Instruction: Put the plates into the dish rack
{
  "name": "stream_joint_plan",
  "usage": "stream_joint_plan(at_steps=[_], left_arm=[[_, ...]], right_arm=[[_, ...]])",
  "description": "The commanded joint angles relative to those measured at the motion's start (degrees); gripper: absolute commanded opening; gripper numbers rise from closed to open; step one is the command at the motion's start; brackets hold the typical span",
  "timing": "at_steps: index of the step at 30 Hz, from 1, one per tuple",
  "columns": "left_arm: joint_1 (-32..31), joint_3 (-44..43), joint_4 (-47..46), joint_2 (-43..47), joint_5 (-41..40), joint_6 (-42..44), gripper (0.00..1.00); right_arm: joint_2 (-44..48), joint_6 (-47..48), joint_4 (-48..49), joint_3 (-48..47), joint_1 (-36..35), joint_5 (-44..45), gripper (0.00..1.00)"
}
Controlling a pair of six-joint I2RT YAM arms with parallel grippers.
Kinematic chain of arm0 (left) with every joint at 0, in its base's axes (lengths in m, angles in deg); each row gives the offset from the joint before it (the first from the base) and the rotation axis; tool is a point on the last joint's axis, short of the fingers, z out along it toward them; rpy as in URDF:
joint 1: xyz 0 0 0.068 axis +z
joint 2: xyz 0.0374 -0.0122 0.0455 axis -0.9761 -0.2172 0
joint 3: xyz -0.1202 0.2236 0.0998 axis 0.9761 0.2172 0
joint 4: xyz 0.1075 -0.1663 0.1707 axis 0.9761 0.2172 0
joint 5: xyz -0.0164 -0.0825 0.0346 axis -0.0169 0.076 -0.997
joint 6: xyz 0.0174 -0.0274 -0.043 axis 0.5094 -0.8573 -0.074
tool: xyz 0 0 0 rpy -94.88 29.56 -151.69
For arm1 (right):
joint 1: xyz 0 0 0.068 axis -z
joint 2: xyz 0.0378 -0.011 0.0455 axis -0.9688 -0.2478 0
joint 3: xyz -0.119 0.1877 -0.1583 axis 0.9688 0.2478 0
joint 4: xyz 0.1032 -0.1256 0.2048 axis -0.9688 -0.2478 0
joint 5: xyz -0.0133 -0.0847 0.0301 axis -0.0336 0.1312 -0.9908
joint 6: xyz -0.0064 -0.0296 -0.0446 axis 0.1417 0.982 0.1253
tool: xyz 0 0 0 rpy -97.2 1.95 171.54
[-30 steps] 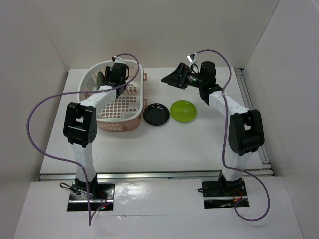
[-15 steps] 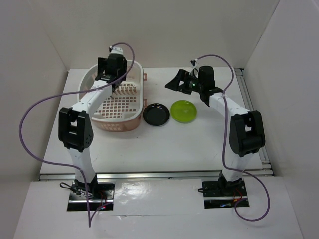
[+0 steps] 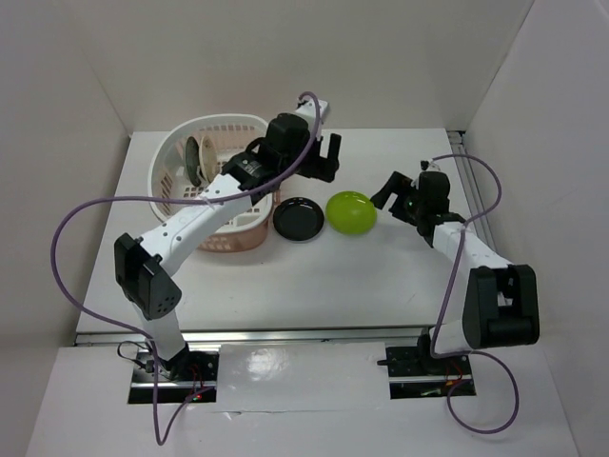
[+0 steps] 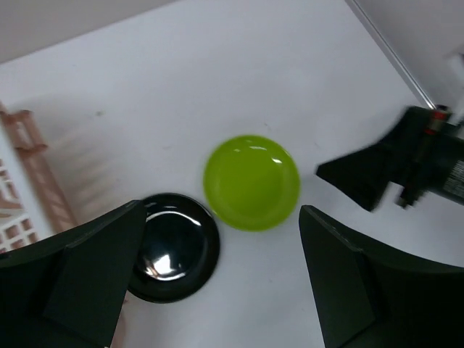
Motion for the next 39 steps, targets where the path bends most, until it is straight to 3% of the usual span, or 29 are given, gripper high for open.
stream_joint_plan(at_steps=[1, 5, 12, 21, 29, 30, 31, 32, 39], left_arm=[[-1.77, -1.17, 0.85, 0.62, 2.82, -1.86, 1.0], [-1.77, -2.67, 1.91, 1.4, 7.64, -4.23, 1.0], [-3.35, 0.13, 1.91, 6.49, 19.23, -5.81, 1.0], [-3.35, 5.76, 3.57, 11.52, 13.37, -4.5, 1.0], [-3.35, 6.29, 4.1, 13.1, 9.06, -2.92, 1.0], [-3.35, 6.29, 4.1, 13.1, 9.05, -2.91, 1.0], [-3.35, 6.9, 4.1, 13.1, 8.27, -2.91, 1.0], [-3.35, 7.43, 4.1, 13.1, 8.26, -2.91, 1.0], [-3.35, 6.57, 3.58, 10.56, 4.84, -4.23, 1.0]], right_arm=[[-2.22, -0.84, -0.09, 1.54, -0.62, 2.17, 0.94], [-6.18, -2.86, 1.39, 2.85, -0.62, 1.73, 0.91], [-14.87, -5.41, 12.12, 5.41, -0.62, -4.68, 0.8], [-23.41, -6.73, 13.8, 0.94, -0.1, -6.0, 0.69], [-27.89, -8.49, 8.62, -2.41, 0.44, -3.72, 0.32], [-28.59, -8.49, 7.57, -4.06, 0.44, -3.03, 0.25], [-29.73, -8.49, 6.77, -4.78, 0.44, -3.02, 0.09], [-29.74, -9.19, 5.28, -5.39, 0.44, -2.15, 0.01], [-27.73, -13.23, 2.47, -10.57, 1.05, 1.8, 0.0]])
